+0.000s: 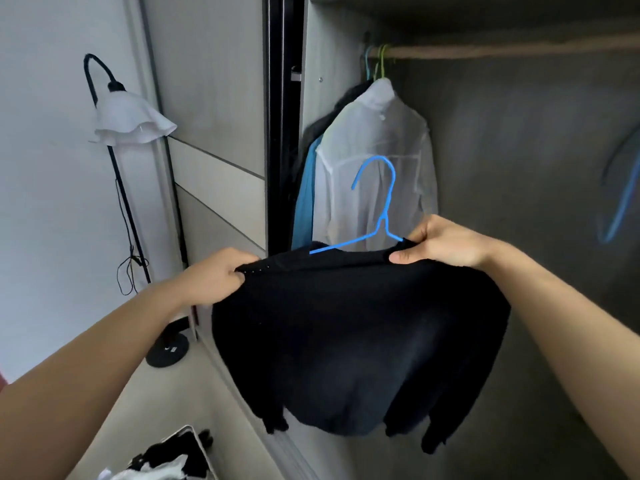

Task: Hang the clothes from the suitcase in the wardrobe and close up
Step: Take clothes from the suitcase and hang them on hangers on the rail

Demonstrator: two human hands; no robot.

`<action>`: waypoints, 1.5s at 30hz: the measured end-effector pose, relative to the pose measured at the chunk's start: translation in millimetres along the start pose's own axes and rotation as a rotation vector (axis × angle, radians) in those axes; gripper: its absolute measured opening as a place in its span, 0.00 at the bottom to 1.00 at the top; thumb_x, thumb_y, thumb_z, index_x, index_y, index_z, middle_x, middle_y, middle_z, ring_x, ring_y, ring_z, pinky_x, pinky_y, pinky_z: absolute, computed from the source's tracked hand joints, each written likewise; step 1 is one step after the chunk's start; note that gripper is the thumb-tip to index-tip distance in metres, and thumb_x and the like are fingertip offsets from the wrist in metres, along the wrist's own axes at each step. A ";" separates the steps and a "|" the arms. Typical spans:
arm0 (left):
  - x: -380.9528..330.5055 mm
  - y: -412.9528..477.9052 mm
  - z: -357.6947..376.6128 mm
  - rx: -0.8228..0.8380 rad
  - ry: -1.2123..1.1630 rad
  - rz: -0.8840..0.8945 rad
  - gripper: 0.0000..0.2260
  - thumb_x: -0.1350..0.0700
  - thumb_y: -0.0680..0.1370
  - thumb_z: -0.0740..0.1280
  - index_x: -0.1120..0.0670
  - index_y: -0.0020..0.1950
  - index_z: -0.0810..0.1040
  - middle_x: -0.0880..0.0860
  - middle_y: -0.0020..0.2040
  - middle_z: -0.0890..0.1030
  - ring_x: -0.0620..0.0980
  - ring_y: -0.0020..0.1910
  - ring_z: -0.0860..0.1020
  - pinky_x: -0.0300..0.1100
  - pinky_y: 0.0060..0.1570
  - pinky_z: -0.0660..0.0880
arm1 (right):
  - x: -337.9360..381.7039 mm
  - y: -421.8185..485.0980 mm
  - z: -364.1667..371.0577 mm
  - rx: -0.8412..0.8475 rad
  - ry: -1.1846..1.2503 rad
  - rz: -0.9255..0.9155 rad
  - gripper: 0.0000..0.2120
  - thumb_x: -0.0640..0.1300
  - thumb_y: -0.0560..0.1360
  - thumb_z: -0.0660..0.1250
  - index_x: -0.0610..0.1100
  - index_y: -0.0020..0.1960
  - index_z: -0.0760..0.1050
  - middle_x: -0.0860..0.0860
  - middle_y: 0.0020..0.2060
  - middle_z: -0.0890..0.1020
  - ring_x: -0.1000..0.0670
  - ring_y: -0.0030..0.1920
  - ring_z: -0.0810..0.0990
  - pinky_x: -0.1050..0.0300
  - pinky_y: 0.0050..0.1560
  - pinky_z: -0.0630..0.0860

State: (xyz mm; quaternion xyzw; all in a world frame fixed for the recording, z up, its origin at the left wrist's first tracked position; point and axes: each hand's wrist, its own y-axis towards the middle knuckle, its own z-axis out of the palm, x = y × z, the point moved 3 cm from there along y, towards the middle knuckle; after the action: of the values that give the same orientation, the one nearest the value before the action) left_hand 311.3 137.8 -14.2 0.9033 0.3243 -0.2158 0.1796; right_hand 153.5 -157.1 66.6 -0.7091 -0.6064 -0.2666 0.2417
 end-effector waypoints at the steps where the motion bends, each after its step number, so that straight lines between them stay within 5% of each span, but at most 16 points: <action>1: -2.3 4.0 0.7 -0.016 -0.038 -0.019 0.19 0.75 0.72 0.55 0.55 0.44 0.80 0.50 0.38 0.82 0.50 0.41 0.81 0.39 0.41 0.75 | -2.9 -1.2 2.7 -0.004 0.029 0.022 0.09 0.47 0.73 0.74 0.44 0.37 0.85 0.53 0.29 0.83 0.60 0.30 0.79 0.69 0.34 0.72; 4: -20.3 18.6 21.6 -0.135 -0.154 -0.071 0.23 0.76 0.72 0.55 0.52 0.53 0.80 0.46 0.43 0.81 0.40 0.43 0.80 0.24 0.40 0.70 | -22.5 -5.2 0.9 -0.139 0.149 0.107 0.09 0.46 0.73 0.74 0.40 0.44 0.85 0.46 0.39 0.86 0.51 0.39 0.85 0.61 0.43 0.79; 7: -32.0 35.4 58.6 -0.095 -0.209 -0.125 0.23 0.69 0.76 0.61 0.50 0.67 0.74 0.50 0.60 0.78 0.47 0.55 0.76 0.31 0.51 0.68 | -39.0 -10.6 -5.4 -0.235 0.171 0.242 0.11 0.44 0.71 0.75 0.35 0.45 0.83 0.43 0.38 0.86 0.49 0.37 0.83 0.58 0.41 0.78; 10: -52.6 57.0 88.5 0.032 -0.218 -0.110 0.25 0.63 0.77 0.63 0.47 0.72 0.69 0.50 0.69 0.73 0.44 0.57 0.74 0.30 0.52 0.65 | -47.5 -16.4 -9.3 -0.306 0.206 0.382 0.11 0.41 0.70 0.74 0.32 0.44 0.81 0.44 0.34 0.83 0.49 0.33 0.81 0.61 0.36 0.75; 13: -89.2 78.7 108.6 0.117 -0.278 -0.061 0.24 0.63 0.78 0.62 0.48 0.73 0.68 0.50 0.70 0.71 0.46 0.61 0.73 0.27 0.48 0.67 | -52.4 -19.2 -17.9 -0.396 0.307 0.481 0.08 0.38 0.73 0.71 0.34 0.49 0.79 0.43 0.39 0.83 0.46 0.36 0.82 0.60 0.34 0.75; 16: -123.6 103.1 110.9 0.101 -0.292 0.036 0.22 0.63 0.77 0.61 0.48 0.70 0.72 0.48 0.66 0.74 0.46 0.58 0.77 0.31 0.51 0.73 | -45.0 -14.8 -26.9 -0.492 0.562 0.506 0.02 0.34 0.77 0.64 0.35 0.47 0.76 0.42 0.36 0.80 0.48 0.29 0.80 0.60 0.28 0.76; 21: -160.6 148.4 83.6 -0.006 -0.391 0.133 0.17 0.63 0.77 0.63 0.48 0.62 0.79 0.48 0.61 0.79 0.45 0.61 0.75 0.38 0.61 0.71 | -21.0 14.7 -56.8 -0.735 0.857 0.320 0.10 0.33 0.77 0.62 0.31 0.57 0.75 0.36 0.48 0.81 0.39 0.46 0.81 0.47 0.48 0.79; 24: -168.8 165.3 56.9 -0.091 -0.567 0.094 0.13 0.64 0.79 0.61 0.48 0.52 0.80 0.51 0.53 0.82 0.48 0.55 0.79 0.41 0.57 0.75 | -6.0 40.2 -74.6 -0.844 0.951 0.157 0.08 0.34 0.77 0.63 0.34 0.55 0.74 0.40 0.39 0.78 0.44 0.36 0.78 0.56 0.35 0.75; 27: -170.4 179.3 23.4 -0.148 -0.779 0.048 0.12 0.62 0.81 0.59 0.53 0.51 0.82 0.52 0.47 0.83 0.48 0.46 0.80 0.38 0.45 0.74 | 5.4 82.5 -90.5 -0.821 1.082 0.041 0.01 0.35 0.77 0.64 0.39 0.48 0.74 0.45 0.34 0.75 0.48 0.33 0.75 0.57 0.34 0.71; 29: -167.4 190.9 1.7 -0.173 -0.873 0.000 0.10 0.57 0.82 0.61 0.51 0.48 0.82 0.49 0.43 0.82 0.44 0.41 0.79 0.35 0.40 0.74 | 13.7 115.7 -104.4 -0.803 1.061 -0.036 0.08 0.36 0.77 0.65 0.44 0.41 0.70 0.47 0.34 0.74 0.50 0.33 0.74 0.57 0.33 0.70; 33: -140.7 237.7 -42.3 -0.273 -0.917 -0.181 0.10 0.43 0.75 0.66 0.47 0.49 0.79 0.54 0.51 0.82 0.51 0.50 0.79 0.41 0.49 0.76 | 39.6 175.2 -134.8 -0.859 0.923 -0.144 0.15 0.39 0.77 0.67 0.48 0.38 0.62 0.49 0.32 0.69 0.51 0.30 0.68 0.59 0.27 0.65; 35: -126.9 254.5 -57.7 -0.351 -0.840 -0.124 0.20 0.37 0.70 0.67 0.44 0.57 0.80 0.49 0.57 0.81 0.48 0.55 0.79 0.43 0.54 0.74 | 47.6 202.7 -148.9 -0.895 0.857 -0.161 0.14 0.42 0.76 0.67 0.47 0.40 0.63 0.48 0.35 0.70 0.48 0.36 0.70 0.55 0.36 0.68; 38: -122.0 258.4 -61.5 -0.462 -0.586 0.086 0.21 0.45 0.72 0.71 0.36 0.63 0.72 0.40 0.57 0.79 0.41 0.56 0.77 0.43 0.57 0.74 | 51.9 241.9 -166.5 -0.946 0.741 -0.142 0.08 0.43 0.77 0.66 0.44 0.47 0.67 0.47 0.40 0.73 0.48 0.40 0.72 0.55 0.45 0.67; 41: -114.9 275.3 -55.8 -0.641 -0.208 0.167 0.29 0.54 0.75 0.70 0.38 0.71 0.62 0.43 0.61 0.73 0.43 0.54 0.74 0.40 0.53 0.72 | 46.8 277.5 -177.3 -0.981 0.671 -0.106 0.08 0.42 0.78 0.65 0.39 0.53 0.68 0.44 0.46 0.75 0.45 0.47 0.74 0.56 0.47 0.68; 45: -94.5 313.6 -48.2 -0.779 0.027 0.113 0.23 0.57 0.80 0.63 0.47 0.74 0.62 0.52 0.60 0.75 0.53 0.53 0.78 0.47 0.51 0.76 | 31.5 314.6 -170.4 -0.985 0.592 -0.052 0.13 0.43 0.78 0.65 0.36 0.58 0.72 0.43 0.49 0.77 0.43 0.51 0.76 0.57 0.49 0.69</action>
State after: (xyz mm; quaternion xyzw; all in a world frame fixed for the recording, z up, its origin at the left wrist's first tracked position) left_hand 466.7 -115.3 132.1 0.7867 0.3342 -0.0543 0.5162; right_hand 454.0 -294.0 208.0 -0.6179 -0.3344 -0.7107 0.0355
